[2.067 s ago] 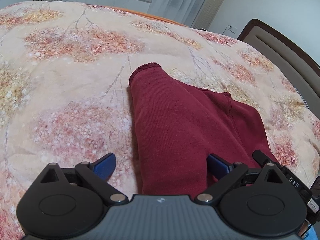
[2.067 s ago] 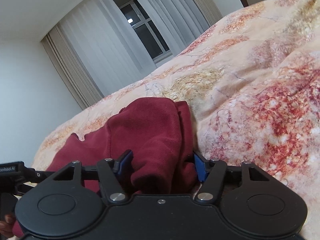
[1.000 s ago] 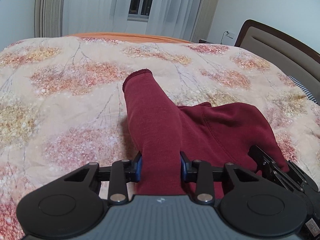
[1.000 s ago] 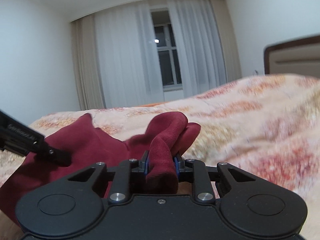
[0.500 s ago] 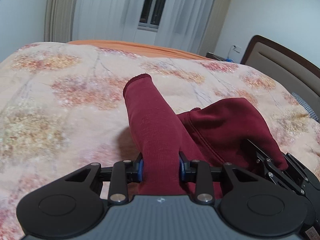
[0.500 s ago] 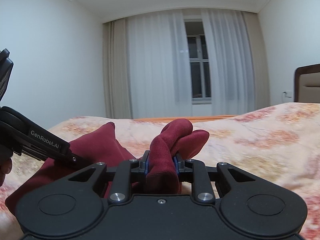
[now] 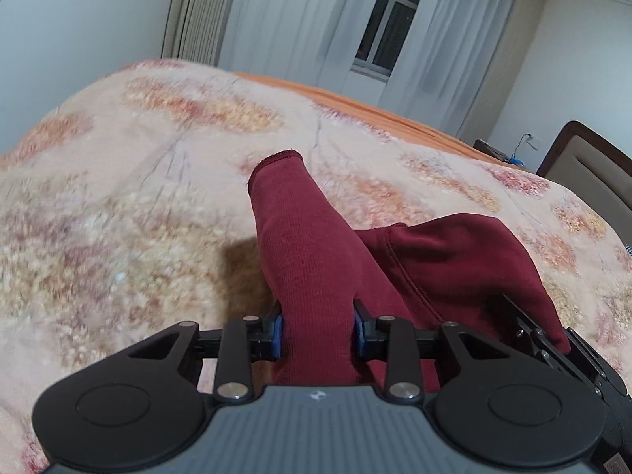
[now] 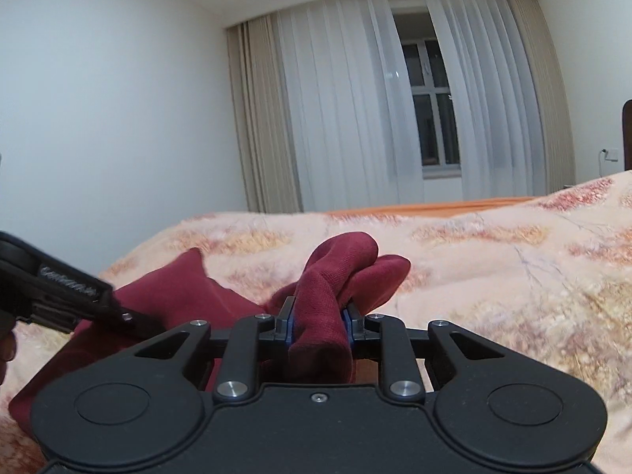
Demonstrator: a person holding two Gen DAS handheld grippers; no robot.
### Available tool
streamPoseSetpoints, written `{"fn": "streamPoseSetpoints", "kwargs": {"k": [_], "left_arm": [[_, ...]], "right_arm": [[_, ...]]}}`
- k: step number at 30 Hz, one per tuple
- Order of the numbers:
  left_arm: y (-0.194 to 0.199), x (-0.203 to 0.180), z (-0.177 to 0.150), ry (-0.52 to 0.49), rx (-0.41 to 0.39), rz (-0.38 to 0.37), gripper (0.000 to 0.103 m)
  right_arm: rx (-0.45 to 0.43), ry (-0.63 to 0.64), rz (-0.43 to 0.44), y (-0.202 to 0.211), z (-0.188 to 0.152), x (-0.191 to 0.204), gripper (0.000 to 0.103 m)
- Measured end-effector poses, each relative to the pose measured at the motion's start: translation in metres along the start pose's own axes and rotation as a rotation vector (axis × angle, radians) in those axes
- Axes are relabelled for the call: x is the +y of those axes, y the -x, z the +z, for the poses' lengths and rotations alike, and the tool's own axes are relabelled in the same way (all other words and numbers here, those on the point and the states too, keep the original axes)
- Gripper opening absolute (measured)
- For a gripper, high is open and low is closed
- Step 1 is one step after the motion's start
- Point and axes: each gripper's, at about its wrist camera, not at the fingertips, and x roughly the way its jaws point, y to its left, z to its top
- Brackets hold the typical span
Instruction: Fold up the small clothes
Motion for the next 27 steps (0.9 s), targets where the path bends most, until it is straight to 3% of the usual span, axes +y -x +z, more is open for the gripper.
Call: {"fn": "streamPoseSetpoints", "kwargs": {"k": [5,9,17,25,27], "left_arm": [[-0.011,0.022,-0.016,0.051,0.016,-0.02,0.036],[-0.014,0.026,-0.02,0.064,0.015,-0.029,0.04],[-0.017,0.025,-0.026,0.05,0.026,0.017,0.058],[-0.017,0.031,-0.028,0.069,0.024,0.042,0.077],[-0.017,0.032,-0.029,0.078,0.025,0.048,0.086]], "right_arm": [[0.063,-0.1,-0.032,-0.001,-0.008,-0.014,0.025],[0.101,-0.094,-0.055,-0.005,-0.011,-0.018,0.029],[0.175,-0.113,-0.137,-0.021,-0.026,-0.029,0.063],[0.182,-0.165,-0.157,-0.022,-0.033,-0.039,0.082],[0.185,-0.18,-0.161,-0.022,-0.034,-0.041,0.089]]}}
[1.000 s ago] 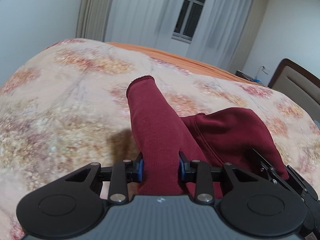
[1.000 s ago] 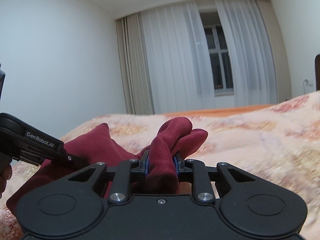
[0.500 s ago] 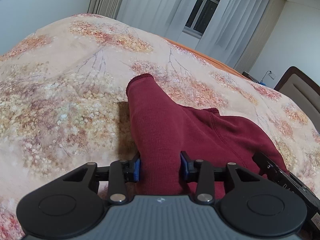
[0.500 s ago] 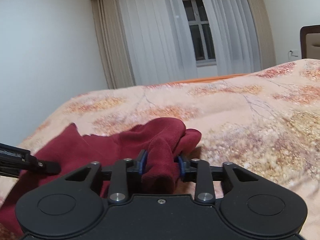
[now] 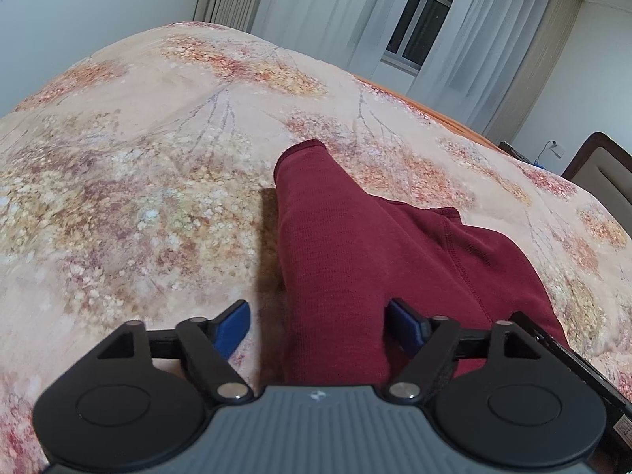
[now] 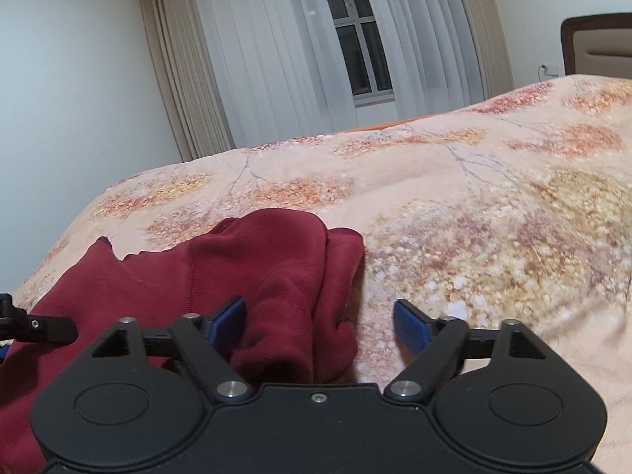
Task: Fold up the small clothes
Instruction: 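Open both grippers and lift them away from the folded sweater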
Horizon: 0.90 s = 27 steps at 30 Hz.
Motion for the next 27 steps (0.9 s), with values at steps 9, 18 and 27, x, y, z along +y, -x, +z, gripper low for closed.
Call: {"fn": "streamPoseSetpoints", "kwargs": {"k": [9,18,27], "left_arm": [[0.008,0.0,0.0,0.028,-0.003,0.033,0.102],[0.042,-0.009,-0.006,0.014,-0.098,0.081,0.102],[0.096,-0.026,-0.041,-0.063,-0.188,0.156,0.102]], "right_arm": [[-0.037,-0.04,0.026,0.015,0.004,-0.006,0.102],[-0.097,-0.029,0.065,0.06,0.006,-0.009,0.102],[-0.148,0.013,0.086,0.13,-0.01,-0.008,0.102]]}}
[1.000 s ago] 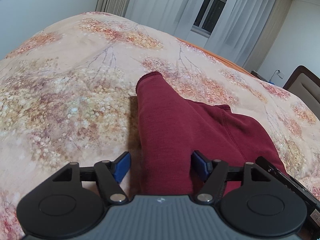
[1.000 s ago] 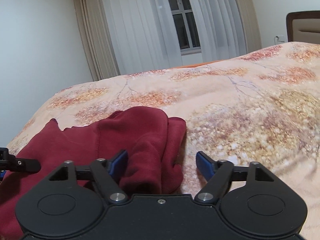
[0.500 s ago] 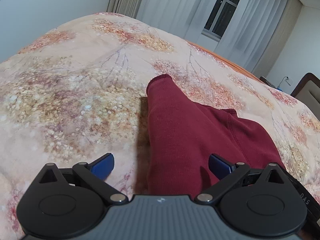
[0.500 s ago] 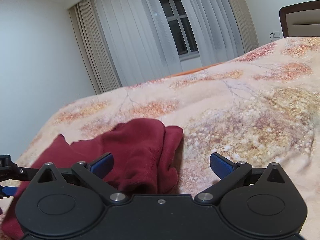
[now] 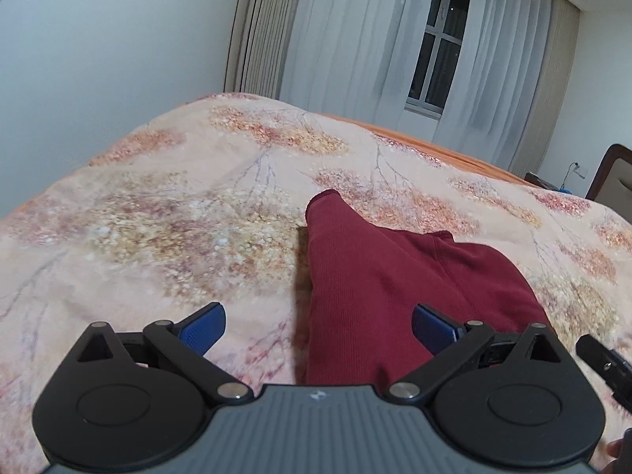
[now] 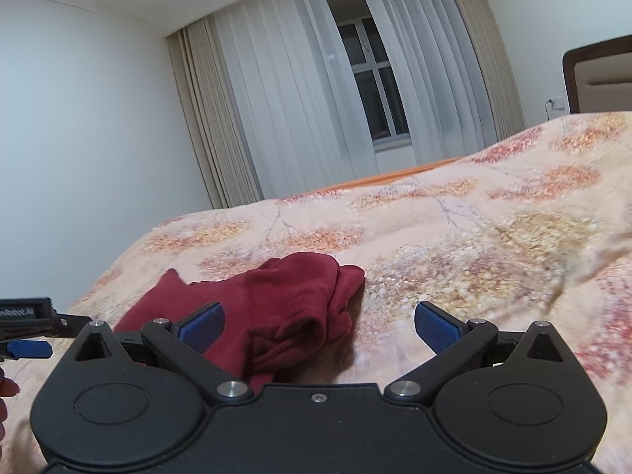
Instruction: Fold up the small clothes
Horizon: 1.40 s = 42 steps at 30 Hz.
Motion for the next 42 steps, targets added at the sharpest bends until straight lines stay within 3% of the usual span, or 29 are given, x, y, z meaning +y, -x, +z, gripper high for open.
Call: {"fn": "streamPoseSetpoints", "kwargs": {"k": [12,19,28,42], "left_arm": [[0.073,0.001,-0.061,-0.043,-0.095,0.007,0.103],[0.095,0.014,-0.092,-0.051,-0.121,0.016,0.103],[0.115,0.033,-0.124,-0.094,-0.162,0.039,0.103],[0.118,0.035,-0.134,-0.113,-0.162,0.032,0.103]], "right_arm": [[-0.107,0.098,0.034,0.092,-0.028,0.023,0.102],[-0.157,0.124,-0.007,0.124,-0.049,0.031,0.102],[-0.169,0.162,-0.045,0.14,-0.077,0.037,0.102],[-0.123,0.199,-0.034,0.138,-0.089,0.043,0.102]]}}
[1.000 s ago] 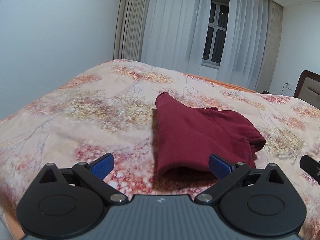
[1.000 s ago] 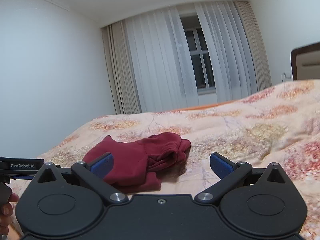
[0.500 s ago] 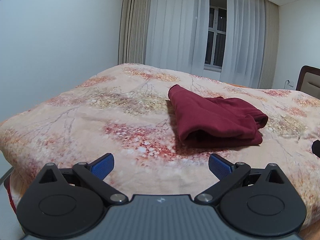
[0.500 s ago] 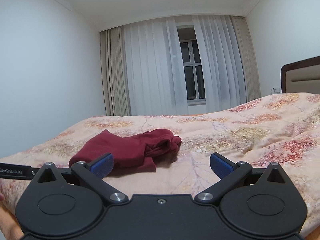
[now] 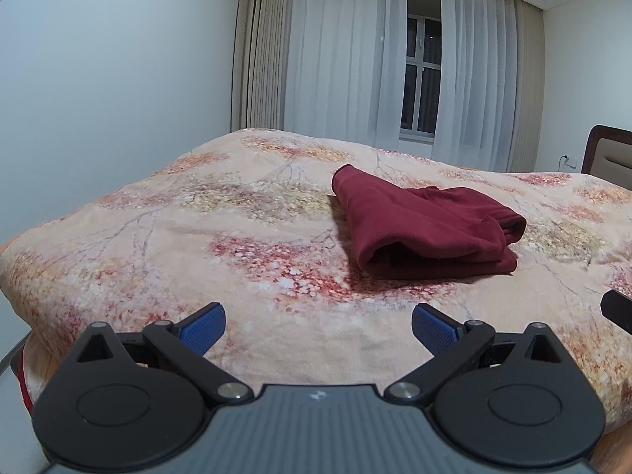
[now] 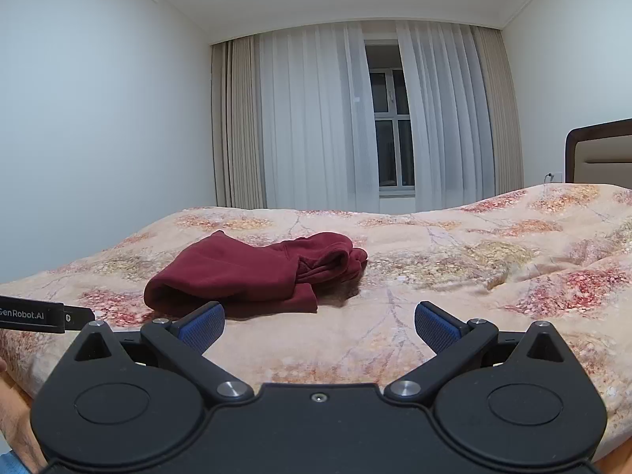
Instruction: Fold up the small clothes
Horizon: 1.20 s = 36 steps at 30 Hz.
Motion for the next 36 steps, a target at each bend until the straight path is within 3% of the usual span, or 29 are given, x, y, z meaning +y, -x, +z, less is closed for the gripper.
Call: {"fn": "streamPoseSetpoints", "kwargs": {"k": [36], "left_arm": [[0.001,0.0,-0.0025,-0.003,0.012,0.004,0.103]], "right_arm": [[0.007,-0.012,-0.006,0.0005,-0.0028,-0.0046,0.102]]}}
